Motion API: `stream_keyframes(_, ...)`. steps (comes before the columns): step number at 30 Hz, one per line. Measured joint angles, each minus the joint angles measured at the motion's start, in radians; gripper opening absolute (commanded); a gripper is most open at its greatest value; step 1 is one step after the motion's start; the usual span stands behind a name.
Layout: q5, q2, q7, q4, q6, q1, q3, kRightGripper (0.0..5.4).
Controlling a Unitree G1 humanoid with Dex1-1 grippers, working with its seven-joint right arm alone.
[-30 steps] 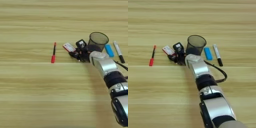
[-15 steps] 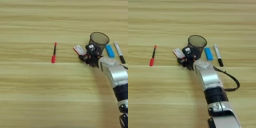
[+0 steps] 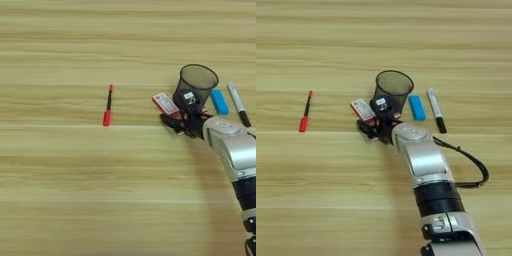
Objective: Move the objects on the table
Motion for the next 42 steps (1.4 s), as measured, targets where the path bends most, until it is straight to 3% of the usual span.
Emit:
stream_keyframes(17, 0.024, 0.0, 0.046, -0.133, 0.046, 0.069, 0.042, 5.35)
stream_keyframes(29, 0.028, -0.005, 0.048, -0.194, 0.052, 0.084, 0.045, 5.35)
stream_keyframes(42, 0.043, -0.035, 0.065, -0.406, 0.1, 0.119, 0.043, 5.35)
